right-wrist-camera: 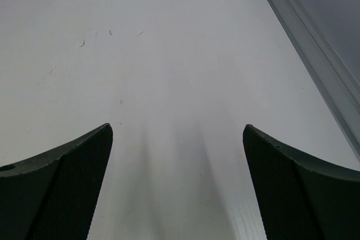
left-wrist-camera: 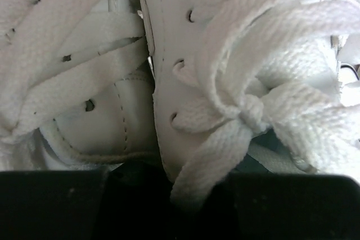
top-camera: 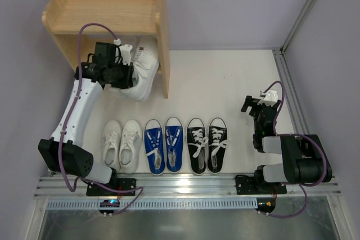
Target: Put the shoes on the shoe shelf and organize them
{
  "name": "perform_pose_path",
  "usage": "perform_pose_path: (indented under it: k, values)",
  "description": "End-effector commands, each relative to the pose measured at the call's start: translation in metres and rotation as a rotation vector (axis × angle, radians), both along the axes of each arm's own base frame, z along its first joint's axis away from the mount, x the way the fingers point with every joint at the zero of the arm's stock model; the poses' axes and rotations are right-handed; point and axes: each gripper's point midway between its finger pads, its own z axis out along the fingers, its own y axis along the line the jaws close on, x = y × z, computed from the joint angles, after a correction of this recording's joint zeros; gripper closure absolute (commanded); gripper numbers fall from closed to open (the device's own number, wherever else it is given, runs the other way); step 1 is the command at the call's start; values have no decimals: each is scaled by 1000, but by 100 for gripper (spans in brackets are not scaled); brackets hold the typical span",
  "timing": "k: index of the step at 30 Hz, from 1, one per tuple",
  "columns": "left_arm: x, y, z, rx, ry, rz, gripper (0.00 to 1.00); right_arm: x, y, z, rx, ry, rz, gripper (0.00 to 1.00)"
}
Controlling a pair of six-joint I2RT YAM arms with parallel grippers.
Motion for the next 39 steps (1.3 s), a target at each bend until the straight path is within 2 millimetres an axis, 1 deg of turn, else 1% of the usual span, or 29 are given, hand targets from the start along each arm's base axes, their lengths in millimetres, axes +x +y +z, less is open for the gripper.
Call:
perform_pose_path:
  k: [1, 2, 3, 6, 7, 9, 10, 11, 12, 13, 14, 18, 19, 21, 23, 25, 26, 27, 28, 30, 32, 33, 34, 37, 39]
  values:
    - [27, -24, 89, -85, -329, -87, 100, 5, 1, 19, -3, -78, 6, 3]
    - [29, -16, 89, -52, -342, -54, 100, 5, 0, 19, -2, -78, 4, 3]
    - [27, -9, 94, -32, -363, -35, 100, 5, 1, 19, -2, -78, 7, 3]
    - [32, 18, 97, 28, -395, 40, 100, 5, 1, 20, -2, -80, 5, 3]
    - [32, 34, 102, 45, -413, 81, 100, 5, 1, 20, -3, -80, 6, 3]
    - [34, 52, 109, 61, -448, 119, 100, 5, 1, 19, -3, -78, 6, 3]
    - [33, 70, 114, 72, -458, 158, 100, 5, 1, 20, -2, -80, 5, 3]
    - [33, 77, 116, 83, -466, 162, 100, 5, 1, 19, -2, -78, 7, 3]
    - [34, 77, 122, 81, -478, 156, 100, 5, 0, 20, -2, -81, 4, 3]
    - [33, 98, 125, 93, -478, 202, 100, 5, 0, 19, -2, -78, 4, 3]
    - [34, 102, 125, 90, -471, 203, 100, 5, 1, 20, -3, -80, 6, 3]
    - [24, 109, 128, 112, -476, 195, 100, 5, 0, 20, -2, -81, 4, 3]
    - [24, 115, 125, 131, -479, 213, 100, 5, 1, 20, -2, -81, 7, 3]
    - [25, 121, 125, 139, -487, 224, 100, 5, 1, 20, -3, -80, 6, 3]
    - [29, 133, 126, 133, -489, 244, 100, 5, 1, 20, -2, -81, 5, 3]
    - [36, 144, 120, 135, -474, 253, 100, 5, 0, 20, -3, -81, 4, 3]
    - [37, 142, 124, 115, -480, 236, 100, 5, 1, 20, -2, -80, 7, 3]
    - [41, 147, 123, 112, -475, 245, 100, 5, 1, 20, -2, -80, 5, 3]
    - [43, 147, 126, 110, -486, 243, 100, 5, 1, 20, -3, -80, 7, 2]
    - [48, 150, 137, 117, -525, 247, 100, 5, 1, 19, -3, -78, 7, 2]
    - [54, 152, 142, 119, -537, 252, 100, 5, 0, 19, -4, -77, 4, 3]
    - [56, 153, 152, 126, -560, 256, 100, 5, 1, 19, -2, -78, 7, 3]
    - [61, 154, 150, 123, -554, 257, 100, 5, 0, 19, -2, -78, 4, 3]
    - [67, 155, 158, 117, -579, 260, 100, 5, 0, 20, -3, -80, 4, 3]
    - [72, 154, 156, 105, -576, 261, 100, 5, 1, 20, -2, -80, 7, 3]
